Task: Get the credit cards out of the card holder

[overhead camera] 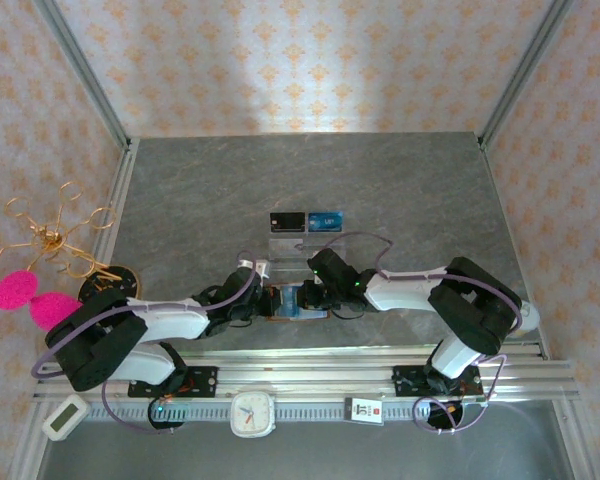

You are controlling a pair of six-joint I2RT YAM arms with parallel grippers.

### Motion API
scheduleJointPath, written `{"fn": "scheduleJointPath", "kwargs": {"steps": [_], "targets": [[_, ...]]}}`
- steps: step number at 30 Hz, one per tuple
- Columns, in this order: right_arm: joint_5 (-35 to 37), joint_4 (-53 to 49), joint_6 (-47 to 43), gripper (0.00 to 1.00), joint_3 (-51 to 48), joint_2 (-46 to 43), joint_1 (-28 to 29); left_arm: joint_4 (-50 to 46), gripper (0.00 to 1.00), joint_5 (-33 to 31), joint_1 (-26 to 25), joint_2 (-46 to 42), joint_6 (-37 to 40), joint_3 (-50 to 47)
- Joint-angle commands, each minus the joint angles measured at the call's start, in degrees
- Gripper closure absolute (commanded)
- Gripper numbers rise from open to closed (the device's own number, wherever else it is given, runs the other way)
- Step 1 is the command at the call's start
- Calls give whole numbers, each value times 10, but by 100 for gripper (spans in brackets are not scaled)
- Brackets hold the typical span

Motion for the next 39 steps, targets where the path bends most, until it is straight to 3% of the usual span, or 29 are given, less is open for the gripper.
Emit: {"fn": "scheduleJointPath", "kwargs": {"steps": [1,10,18,21,24,31,39], "targets": [[-7,15,-1,83,-4,7,-2,-32,100,-5,-3,22,11,-3],[-37,65,18,80,-4,18,-3,-23,100,13,-6,35,9,-10],[-47,105,36,81,-36,-39,-5,-35,100,0,-6,9,4,-17],[-51,67,35,81,-19,-29,-5,-35,100,-1,-5,-2,1,-19],[-10,7,36,80,-3,-15,-5,-36,100,-3,-5,-22,-3,-19],[18,-2,37,77,-4,-11,-4,-42,100,-7,-7,-65,-2,-21],[12,2,27,77,6,2,0,-36,100,-6,-8,-30,2,-34]]}}
